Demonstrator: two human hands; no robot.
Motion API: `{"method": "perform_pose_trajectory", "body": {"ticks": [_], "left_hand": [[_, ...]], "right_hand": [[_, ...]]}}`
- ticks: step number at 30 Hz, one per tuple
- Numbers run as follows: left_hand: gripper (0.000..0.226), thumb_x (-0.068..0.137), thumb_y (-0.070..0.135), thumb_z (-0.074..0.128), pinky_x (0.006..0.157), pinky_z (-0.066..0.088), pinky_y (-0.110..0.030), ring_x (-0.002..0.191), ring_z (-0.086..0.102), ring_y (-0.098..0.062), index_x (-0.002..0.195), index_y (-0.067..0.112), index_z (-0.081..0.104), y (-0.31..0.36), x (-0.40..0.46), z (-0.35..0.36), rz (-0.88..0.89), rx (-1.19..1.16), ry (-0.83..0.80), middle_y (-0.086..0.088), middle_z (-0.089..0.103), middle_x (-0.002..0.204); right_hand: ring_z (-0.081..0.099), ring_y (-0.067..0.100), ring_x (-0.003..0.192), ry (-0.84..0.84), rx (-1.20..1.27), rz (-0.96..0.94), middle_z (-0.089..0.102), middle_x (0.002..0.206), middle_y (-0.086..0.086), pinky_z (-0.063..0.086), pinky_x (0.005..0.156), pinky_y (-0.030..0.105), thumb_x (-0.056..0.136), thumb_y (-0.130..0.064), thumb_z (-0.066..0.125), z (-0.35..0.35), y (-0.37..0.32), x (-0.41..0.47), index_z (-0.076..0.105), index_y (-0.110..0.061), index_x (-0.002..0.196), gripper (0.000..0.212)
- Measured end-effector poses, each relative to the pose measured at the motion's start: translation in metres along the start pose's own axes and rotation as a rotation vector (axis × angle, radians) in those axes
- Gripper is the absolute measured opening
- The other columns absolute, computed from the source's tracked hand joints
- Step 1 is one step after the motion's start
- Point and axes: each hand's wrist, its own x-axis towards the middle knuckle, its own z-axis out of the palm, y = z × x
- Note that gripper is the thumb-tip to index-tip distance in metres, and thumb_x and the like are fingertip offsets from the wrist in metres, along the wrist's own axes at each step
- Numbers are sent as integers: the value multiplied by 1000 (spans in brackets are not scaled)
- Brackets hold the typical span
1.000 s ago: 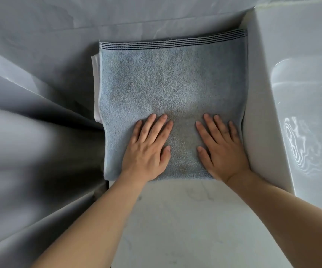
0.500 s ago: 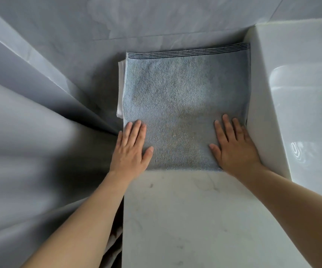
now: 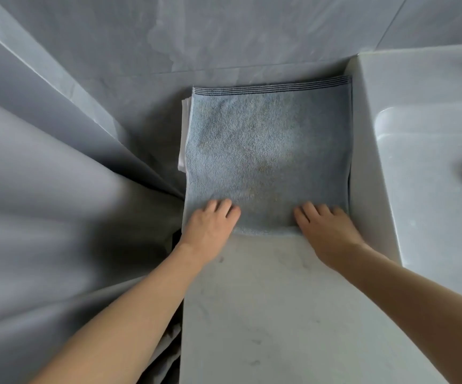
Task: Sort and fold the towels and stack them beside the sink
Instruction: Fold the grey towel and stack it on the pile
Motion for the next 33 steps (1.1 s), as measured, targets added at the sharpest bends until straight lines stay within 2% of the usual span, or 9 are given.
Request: {"method": "perform_pose_trajectory", "body": {"ticks": [4,8,11,13,17,20,26,30,33], "left_hand": [[6,87,14,56,60,37,-33,92,60,-31,92,15,58,-9,17,-31,-191,-250,-125,-6,61,97],[16,89,23,50,62,35,-32,80,55,-33,75,15,50,-31,34,-49,-425,-482,-102,-1,57,77],[28,88,28,53,60,32,-33,71,45,-32,66,15,40,-52,51,-66,-590,-477,23,0,47,67],[25,88,25,55,59,30,-33,69,44,-32,68,13,47,-65,68,-75,-667,-570,151,-4,52,69],[24,84,26,67,54,30,-30,56,42,-17,74,5,59,-91,109,-83,-834,-1004,425,3,49,59],[24,83,26,70,57,37,-28,62,40,-16,77,5,60,-109,142,-76,-1021,-1294,529,-1,51,68],[41,86,29,69,54,30,-30,60,27,-18,60,18,38,-126,182,-54,-1000,-1201,531,6,33,56],[44,90,30,66,56,36,-36,60,32,-22,60,16,36,-123,190,-52,-953,-987,551,5,36,54],[36,93,36,62,57,31,-35,64,42,-26,71,14,45,-112,193,-56,-959,-831,556,2,47,62]], "right_hand": [[45,29,114,-100,56,138,32,136,10,39,87,39,88,-34,55,-13,-10,3,16,-16,145,71],[53,28,111,-107,80,124,46,128,9,43,85,36,92,-16,48,-28,-8,4,37,-14,131,40],[59,26,113,-99,123,215,59,125,4,45,81,34,95,-11,43,-58,20,26,51,-17,125,32],[59,29,113,-92,145,303,61,123,6,43,73,38,92,-8,46,-86,48,48,54,-15,124,34],[60,32,113,-23,77,418,63,122,9,46,80,36,89,-9,51,-130,97,91,54,-12,125,36],[60,29,116,14,25,450,63,124,6,41,84,31,89,-12,56,-149,126,120,55,-12,123,33],[57,27,114,46,-174,490,61,123,8,38,86,30,89,-15,53,-139,150,160,53,-14,119,30],[59,25,110,27,-266,468,64,117,5,35,80,30,88,-11,53,-128,154,172,57,-16,113,25],[59,26,111,27,-251,451,64,118,6,36,84,30,89,-9,49,-127,154,177,57,-15,112,25]]}}
